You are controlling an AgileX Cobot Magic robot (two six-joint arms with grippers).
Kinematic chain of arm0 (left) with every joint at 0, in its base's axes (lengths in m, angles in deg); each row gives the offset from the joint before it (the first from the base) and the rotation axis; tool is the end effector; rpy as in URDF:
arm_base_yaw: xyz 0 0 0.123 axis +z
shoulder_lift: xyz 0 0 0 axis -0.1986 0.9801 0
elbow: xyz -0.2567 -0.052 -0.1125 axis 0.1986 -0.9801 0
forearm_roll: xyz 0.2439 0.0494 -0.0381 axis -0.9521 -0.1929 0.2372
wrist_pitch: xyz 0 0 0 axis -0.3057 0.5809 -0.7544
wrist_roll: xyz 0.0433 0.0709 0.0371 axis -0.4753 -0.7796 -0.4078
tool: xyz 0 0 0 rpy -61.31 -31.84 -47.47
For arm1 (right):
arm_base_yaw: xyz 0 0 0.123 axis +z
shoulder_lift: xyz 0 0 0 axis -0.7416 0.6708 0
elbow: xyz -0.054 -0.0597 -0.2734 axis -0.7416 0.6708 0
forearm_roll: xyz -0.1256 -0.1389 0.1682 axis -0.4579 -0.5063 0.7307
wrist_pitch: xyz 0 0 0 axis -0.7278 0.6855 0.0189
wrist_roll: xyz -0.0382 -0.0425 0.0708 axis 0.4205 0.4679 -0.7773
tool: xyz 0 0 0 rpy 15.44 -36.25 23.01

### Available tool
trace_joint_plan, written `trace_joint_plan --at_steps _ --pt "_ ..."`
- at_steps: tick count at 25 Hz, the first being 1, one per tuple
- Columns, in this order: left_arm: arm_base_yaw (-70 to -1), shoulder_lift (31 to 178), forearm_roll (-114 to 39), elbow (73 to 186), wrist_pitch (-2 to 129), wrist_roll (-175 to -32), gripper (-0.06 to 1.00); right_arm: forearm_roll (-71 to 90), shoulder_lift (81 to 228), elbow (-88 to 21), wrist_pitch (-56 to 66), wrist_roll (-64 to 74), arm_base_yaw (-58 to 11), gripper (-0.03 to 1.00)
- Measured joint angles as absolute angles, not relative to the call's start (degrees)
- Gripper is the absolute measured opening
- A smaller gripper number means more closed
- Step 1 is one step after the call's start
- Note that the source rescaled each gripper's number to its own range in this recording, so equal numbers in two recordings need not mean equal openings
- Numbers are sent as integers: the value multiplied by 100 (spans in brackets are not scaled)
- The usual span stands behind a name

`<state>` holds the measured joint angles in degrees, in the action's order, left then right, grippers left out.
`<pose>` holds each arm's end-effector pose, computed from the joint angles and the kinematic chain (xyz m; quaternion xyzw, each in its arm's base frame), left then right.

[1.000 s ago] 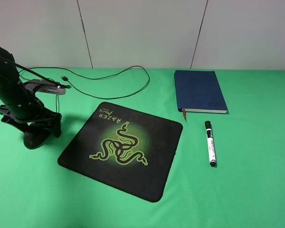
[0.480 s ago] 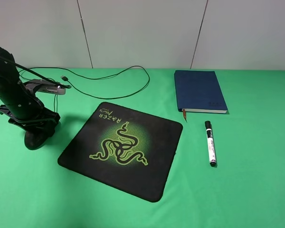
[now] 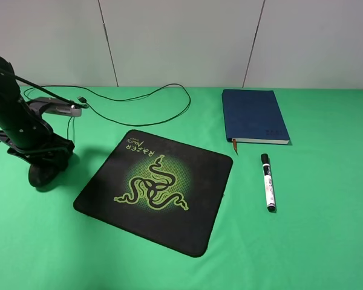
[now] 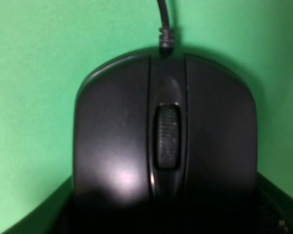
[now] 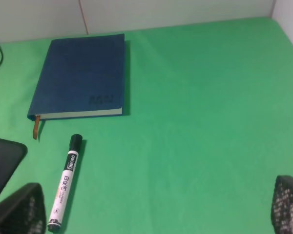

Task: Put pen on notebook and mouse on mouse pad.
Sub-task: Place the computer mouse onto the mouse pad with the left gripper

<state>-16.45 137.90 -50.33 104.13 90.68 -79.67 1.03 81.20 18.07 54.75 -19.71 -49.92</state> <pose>0.3213 -0.0286 0.1229 0.1263 0.9870 0.0011 0.0995 -0.0040 -0.0006 0.2798 0.0260 0.8432 -0.0075 0.5370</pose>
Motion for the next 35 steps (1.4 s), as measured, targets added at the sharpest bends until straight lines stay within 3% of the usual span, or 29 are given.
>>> trace_joint_plan --at_steps 13,23,35 --pt "-1810 12611 -5038 10413 9989 -7316 0 103 8120 1807 5475 -1971 -4992 100" --pt "-3217 12556 -5033 10413 10182 -6182 0 103 8120 1807 5475 -1971 -4992 100" --pt "-4619 12658 -5028 10413 9373 -5038 0 103 8120 1807 5475 -1971 -4992 100"
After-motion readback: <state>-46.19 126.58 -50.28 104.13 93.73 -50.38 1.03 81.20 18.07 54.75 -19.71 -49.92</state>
